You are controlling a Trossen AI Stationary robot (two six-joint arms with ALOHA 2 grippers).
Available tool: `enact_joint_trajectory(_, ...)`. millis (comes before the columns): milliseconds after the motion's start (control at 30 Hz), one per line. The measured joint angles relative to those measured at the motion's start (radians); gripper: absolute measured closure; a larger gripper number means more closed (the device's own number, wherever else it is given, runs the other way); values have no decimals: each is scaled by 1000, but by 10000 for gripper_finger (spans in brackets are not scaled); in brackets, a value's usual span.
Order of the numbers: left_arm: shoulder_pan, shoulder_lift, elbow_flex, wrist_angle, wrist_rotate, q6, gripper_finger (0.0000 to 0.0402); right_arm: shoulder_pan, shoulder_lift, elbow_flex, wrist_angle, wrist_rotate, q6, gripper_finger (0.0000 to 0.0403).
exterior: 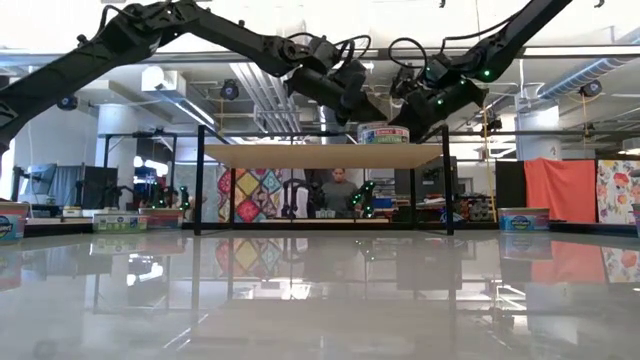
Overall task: Stack canned seafood by type on shelf
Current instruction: Stack the middle green tuna can on top of the green tuna can on the shelf
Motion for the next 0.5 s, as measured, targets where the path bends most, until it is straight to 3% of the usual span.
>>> enact_joint_trajectory(133, 0, -1, 0, 3, 0, 2, 402, 20, 0, 0, 2, 62, -5, 32)
enact_joint_trajectory(500, 0, -2, 0, -5, 1, 16, 402, 25, -7, 0, -24, 92, 16, 32)
